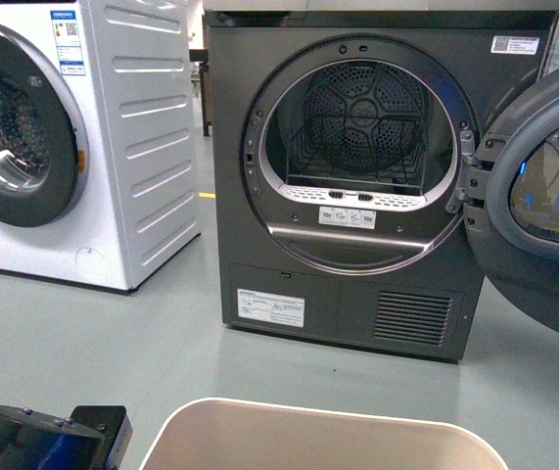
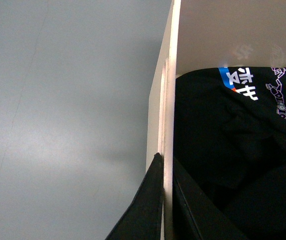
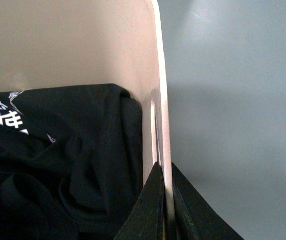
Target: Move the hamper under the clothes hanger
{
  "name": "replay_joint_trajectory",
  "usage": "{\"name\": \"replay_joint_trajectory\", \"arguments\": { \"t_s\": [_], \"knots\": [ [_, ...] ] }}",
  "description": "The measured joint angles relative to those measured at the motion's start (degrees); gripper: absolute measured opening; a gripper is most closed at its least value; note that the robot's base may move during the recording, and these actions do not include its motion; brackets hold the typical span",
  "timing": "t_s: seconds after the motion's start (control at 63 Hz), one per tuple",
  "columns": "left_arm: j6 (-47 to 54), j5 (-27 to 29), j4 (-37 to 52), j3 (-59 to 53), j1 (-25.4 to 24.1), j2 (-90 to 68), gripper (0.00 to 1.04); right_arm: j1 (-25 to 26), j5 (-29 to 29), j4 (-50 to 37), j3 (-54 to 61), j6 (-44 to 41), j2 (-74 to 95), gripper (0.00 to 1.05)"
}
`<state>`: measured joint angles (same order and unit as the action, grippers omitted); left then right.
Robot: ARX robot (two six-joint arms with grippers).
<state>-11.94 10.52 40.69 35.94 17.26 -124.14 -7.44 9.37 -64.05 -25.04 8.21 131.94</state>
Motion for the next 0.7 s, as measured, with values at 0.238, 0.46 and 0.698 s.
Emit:
{"name": "replay_joint_trajectory", "arguments": {
  "t_s": [0.238, 0.46, 0.698],
  "knots": [
    [0.00, 0.00, 0.00, 0.00, 0.00, 0.00, 0.04, 0.00, 0.00, 0.00, 0.04, 0.02, 0.00, 0.03],
    [-0.02, 0.31, 0.00, -0.02, -0.42, 0.00, 0.04, -0.35, -0.28, 0.00, -0.07, 0.02, 0.00, 0.03],
    [-0.02, 0.37, 0.17, 0.07, -0.92, 0.00, 0.04, -0.79, -0.07, -0.11, -0.33, 0.02, -0.02, 0.03]
  ]
}}
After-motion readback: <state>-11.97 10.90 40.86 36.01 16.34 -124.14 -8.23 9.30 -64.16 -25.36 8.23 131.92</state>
